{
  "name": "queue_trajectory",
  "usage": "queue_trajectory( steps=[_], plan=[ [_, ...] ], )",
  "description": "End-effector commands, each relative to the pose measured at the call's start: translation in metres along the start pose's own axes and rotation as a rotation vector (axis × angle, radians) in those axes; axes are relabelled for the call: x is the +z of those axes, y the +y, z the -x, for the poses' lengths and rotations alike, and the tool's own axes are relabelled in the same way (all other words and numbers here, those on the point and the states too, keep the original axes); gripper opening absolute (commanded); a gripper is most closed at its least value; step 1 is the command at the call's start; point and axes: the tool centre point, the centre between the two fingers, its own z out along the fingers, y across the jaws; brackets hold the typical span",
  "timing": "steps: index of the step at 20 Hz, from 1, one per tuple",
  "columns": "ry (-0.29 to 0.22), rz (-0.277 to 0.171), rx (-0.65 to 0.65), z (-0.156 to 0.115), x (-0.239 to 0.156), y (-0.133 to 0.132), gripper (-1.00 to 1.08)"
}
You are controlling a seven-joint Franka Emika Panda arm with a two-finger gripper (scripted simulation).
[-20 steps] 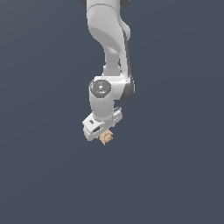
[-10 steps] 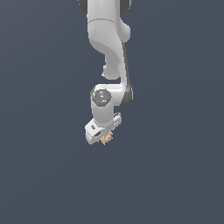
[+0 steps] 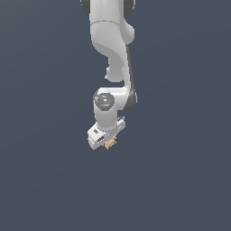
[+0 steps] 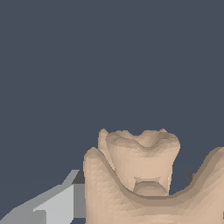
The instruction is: Pick up the object and move it to a goal position.
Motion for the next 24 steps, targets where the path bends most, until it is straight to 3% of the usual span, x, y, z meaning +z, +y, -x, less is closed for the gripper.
queue_trajectory(
  steps=[1,12,24],
  plan=[
    [0.0,-0.001,0.0,0.0,0.001,0.0,-1.0],
    [0.0,0.0,0.0,0.009,-0.028,0.016,-1.0],
    [0.001,-0.001,-0.001,0.041,-0.131,0.076,-1.0]
  ],
)
